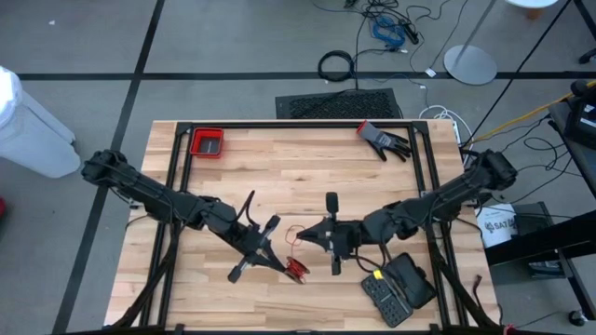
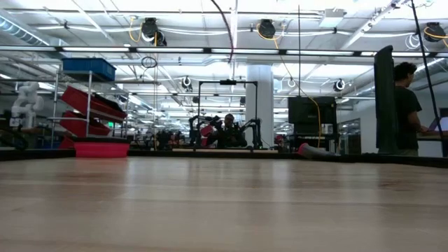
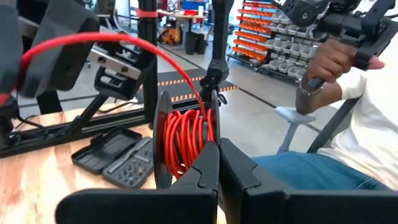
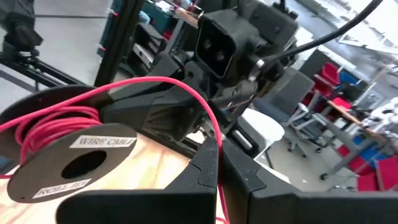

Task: Coil cords
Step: Coil the red wire onto the spool

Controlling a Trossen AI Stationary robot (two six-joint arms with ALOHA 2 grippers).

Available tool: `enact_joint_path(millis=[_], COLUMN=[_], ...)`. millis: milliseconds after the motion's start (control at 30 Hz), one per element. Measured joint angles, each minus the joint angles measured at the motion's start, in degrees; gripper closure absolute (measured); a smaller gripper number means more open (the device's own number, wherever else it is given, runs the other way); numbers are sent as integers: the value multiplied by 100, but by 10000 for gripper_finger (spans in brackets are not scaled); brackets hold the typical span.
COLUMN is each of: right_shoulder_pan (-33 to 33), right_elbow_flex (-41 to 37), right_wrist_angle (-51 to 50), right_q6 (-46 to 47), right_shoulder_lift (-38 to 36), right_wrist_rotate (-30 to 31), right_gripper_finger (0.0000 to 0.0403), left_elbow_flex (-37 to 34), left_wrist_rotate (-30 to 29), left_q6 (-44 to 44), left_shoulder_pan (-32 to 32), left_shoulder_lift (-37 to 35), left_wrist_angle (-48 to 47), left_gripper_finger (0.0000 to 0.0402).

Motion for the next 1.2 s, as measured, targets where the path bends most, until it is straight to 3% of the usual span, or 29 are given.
enact_joint_path(millis=[367, 1200], right_shoulder_pan=[-282, -585], right_elbow_flex=[2, 0], right_wrist_angle=[97, 245], right_q6=[258, 721], right_shoulder_lift=[178, 349], right_wrist_rotate=[-1013, -1972], right_gripper_finger=[403, 403], left_elbow_flex=[0, 2], left_wrist_rotate=[0, 350], left_q6=[262, 715], left_shoulder_pan=[-31, -245], left_shoulder_lift=[0, -2], left_wrist_angle=[78, 417], left_gripper_finger=[401, 401])
